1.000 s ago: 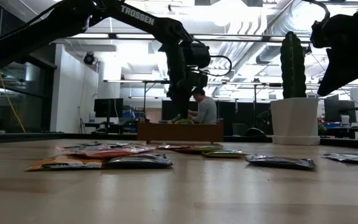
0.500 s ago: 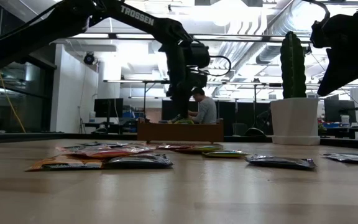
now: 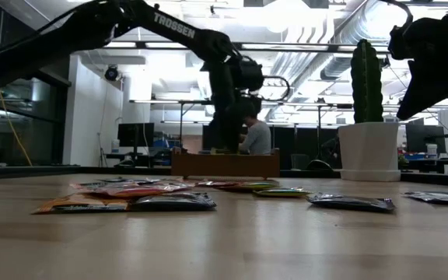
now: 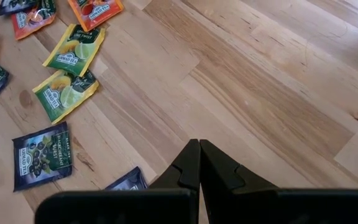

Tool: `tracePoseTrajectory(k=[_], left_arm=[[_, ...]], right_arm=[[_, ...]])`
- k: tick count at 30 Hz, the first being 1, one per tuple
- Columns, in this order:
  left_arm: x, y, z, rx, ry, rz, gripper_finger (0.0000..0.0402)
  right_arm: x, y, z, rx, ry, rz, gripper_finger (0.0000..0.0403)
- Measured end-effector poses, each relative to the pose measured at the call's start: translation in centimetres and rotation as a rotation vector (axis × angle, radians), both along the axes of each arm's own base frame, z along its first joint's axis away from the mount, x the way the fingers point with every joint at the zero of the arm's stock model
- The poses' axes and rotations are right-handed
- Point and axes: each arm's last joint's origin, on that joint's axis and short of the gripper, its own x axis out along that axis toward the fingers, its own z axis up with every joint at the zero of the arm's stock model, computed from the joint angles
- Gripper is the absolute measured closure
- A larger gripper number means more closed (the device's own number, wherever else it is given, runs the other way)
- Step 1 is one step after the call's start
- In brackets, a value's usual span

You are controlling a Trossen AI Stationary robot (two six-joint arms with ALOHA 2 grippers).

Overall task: Pick & Place Tea
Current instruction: Put the bottom yellow tea bag in the middle compartment of the organizer, then put the top yellow tea bag in the middle compartment of the organizer

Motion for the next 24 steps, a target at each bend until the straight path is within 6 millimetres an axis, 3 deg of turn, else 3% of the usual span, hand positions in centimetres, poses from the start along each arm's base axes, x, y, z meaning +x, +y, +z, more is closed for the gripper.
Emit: tracePoseTrajectory(k=[9, 15, 24], left_arm=[[-0.1, -0.1, 0.2, 0.012, 0.009, -0.013, 0.0401], [-0.5, -0.3, 4.4, 0.103, -0.063, -0.088, 0.0401], [-0.2, -4.5, 7.1, 0.14, -0.065, -0.258, 0.0401]], right_arm=[[0.0, 0.0, 0.0, -0.004, -0.001, -0.002, 0.0402], [0.2, 0.1, 0.1, -0.006, -0.022, 0.009, 0.0402], [3.2, 0.4, 0.0, 0.018, -0.097, 0.123, 0.0402]])
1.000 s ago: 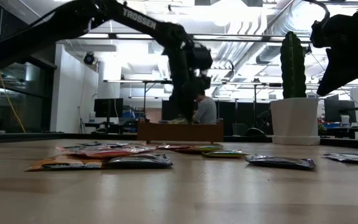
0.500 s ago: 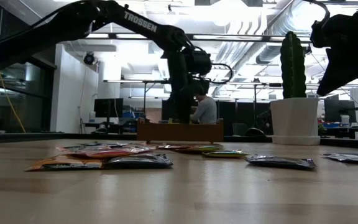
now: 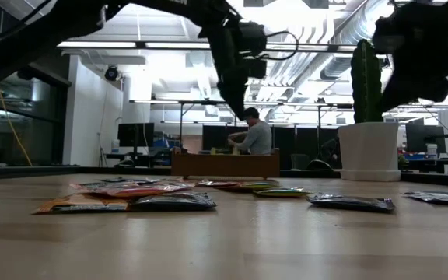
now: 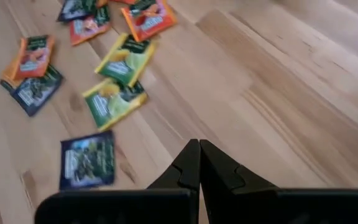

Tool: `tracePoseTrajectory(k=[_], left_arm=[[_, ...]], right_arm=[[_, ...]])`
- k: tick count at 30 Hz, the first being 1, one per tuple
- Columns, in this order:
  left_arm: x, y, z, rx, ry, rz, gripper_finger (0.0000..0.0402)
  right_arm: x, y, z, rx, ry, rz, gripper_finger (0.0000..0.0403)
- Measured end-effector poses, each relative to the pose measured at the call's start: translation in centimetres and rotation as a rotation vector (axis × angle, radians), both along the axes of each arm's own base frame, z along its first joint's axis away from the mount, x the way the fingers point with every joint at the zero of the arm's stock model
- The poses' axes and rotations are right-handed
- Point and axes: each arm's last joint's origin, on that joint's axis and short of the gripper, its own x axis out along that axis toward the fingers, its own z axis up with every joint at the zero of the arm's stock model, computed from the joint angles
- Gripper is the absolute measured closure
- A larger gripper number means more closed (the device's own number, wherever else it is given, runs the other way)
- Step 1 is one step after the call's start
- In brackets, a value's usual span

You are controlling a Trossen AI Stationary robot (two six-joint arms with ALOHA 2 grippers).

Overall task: Pick & Place Tea
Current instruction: Put the top yellow tea bag in the middle compartment of the organizer

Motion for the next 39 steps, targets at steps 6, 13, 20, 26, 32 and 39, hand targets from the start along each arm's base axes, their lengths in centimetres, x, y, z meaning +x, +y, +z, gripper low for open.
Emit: tracePoseTrajectory(k=[6, 13, 20, 26, 32, 39], left_arm=[[0.6, -3.5, -0.8, -0.01, 0.09, -0.073, 0.0401], [0.5, -6.3, -1.4, -0.027, 0.172, -0.095, 0.0401], [-1.5, -7.3, 3.3, 0.003, 0.059, -0.11, 0.0401], [-4.5, -7.7, 9.1, -0.027, -0.149, -0.114, 0.0401], [-5.5, -8.3, 12.0, -0.091, -0.323, -0.139, 0.0401], [-4.7, -10.3, 12.8, -0.197, -0.431, -0.218, 0.0401]], right_arm=[[3.7, 0.0, -0.9, 0.061, -0.076, 0.084, 0.0402], [5.9, 0.5, -2.6, 0.105, -0.081, 0.124, 0.0402], [6.3, 0.6, -3.3, 0.119, -0.064, 0.107, 0.0402], [6.4, 0.6, -3.3, 0.118, -0.072, 0.094, 0.0402], [6.4, 0.6, -3.2, 0.11, -0.075, 0.087, 0.0403], [6.4, 0.5, -3.3, 0.097, -0.076, 0.074, 0.0403]])
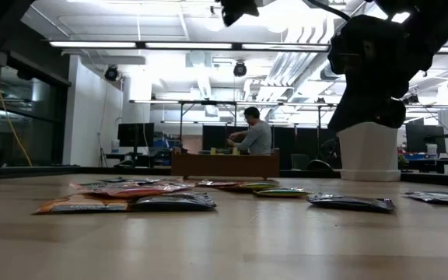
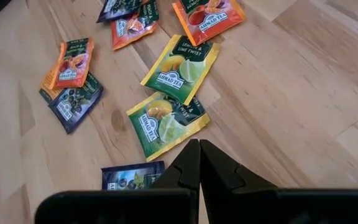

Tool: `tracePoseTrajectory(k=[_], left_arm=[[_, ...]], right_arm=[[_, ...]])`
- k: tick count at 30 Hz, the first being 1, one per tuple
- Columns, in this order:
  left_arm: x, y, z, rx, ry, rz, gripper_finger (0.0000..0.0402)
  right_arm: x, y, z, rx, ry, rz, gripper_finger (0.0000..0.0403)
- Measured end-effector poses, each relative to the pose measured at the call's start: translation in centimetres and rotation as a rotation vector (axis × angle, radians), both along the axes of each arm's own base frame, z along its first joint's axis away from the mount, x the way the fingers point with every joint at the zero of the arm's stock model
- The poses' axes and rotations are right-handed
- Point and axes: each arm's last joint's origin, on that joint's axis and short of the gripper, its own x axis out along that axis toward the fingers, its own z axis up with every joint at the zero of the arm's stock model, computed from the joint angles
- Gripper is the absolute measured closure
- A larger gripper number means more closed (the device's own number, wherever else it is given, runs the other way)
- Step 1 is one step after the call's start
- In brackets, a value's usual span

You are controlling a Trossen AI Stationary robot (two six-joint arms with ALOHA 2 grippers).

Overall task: Pick & Place Tea
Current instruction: Put the top yellow tea bag in the middle compartment of the organizer

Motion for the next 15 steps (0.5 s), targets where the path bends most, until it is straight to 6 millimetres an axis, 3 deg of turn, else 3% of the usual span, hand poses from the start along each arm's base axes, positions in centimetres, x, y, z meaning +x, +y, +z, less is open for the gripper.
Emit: tracePoseTrajectory(k=[6, 13, 15], left_arm=[[2.1, -1.2, 0.2, -0.085, -0.183, -0.046, 0.0401], [2.6, -0.9, -2.8, -0.126, -0.103, -0.002, 0.0401], [2.8, -0.8, -3.3, -0.136, -0.15, 0.018, 0.0401]], right_arm=[[-0.1, -0.4, 0.0, -0.001, 0.012, -0.009, 0.0403], [-1.2, -0.9, 1.3, -0.018, 0.004, -0.005, 0.0403], [-1.9, -1.1, 1.8, -0.028, 0.007, -0.014, 0.0403]])
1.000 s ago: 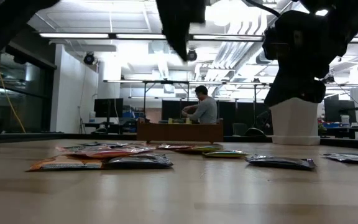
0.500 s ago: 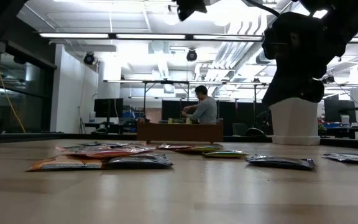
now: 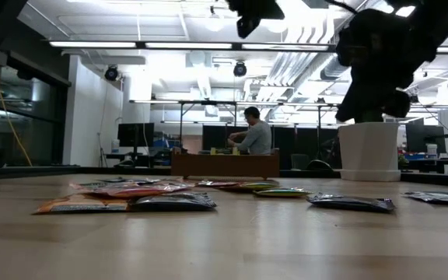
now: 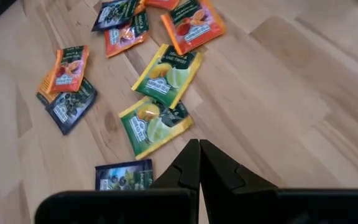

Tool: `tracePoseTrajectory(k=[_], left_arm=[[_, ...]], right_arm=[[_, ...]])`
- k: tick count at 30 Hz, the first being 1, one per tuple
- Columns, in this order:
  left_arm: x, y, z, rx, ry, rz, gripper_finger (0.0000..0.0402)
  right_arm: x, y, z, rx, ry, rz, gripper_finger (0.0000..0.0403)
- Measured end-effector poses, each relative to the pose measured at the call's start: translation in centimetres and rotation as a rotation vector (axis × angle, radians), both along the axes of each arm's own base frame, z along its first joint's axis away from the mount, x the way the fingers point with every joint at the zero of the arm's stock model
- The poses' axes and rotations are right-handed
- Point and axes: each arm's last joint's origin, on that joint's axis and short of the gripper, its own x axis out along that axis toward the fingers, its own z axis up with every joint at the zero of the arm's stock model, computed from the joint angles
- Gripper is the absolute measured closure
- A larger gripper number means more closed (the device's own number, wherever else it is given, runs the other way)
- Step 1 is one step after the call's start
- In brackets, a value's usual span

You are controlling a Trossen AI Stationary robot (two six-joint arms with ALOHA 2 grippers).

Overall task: Pick & Place Tea
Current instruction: Put the top yellow tea bag in the middle compartment of the organizer

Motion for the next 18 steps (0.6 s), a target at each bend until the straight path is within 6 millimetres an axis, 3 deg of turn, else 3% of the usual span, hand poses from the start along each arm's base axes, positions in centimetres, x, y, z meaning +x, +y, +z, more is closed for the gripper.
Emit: tracePoseTrajectory(k=[7, 14, 18], left_arm=[[-0.8, -0.3, -2.3, -0.112, -0.248, 0.005, 0.0401], [-5.4, -1.3, -7.5, -0.2, -0.297, 0.149, 0.0401], [-8.4, -3.0, -12.0, -0.247, -0.256, 0.249, 0.0401]], right_arm=[[-2.7, -0.8, 2.1, -0.029, -0.027, -0.033, 0.0403], [-3.5, -1.0, 3.4, -0.045, -0.107, -0.019, 0.0403], [-2.6, -0.9, 3.3, -0.032, -0.128, 0.03, 0.0403]])
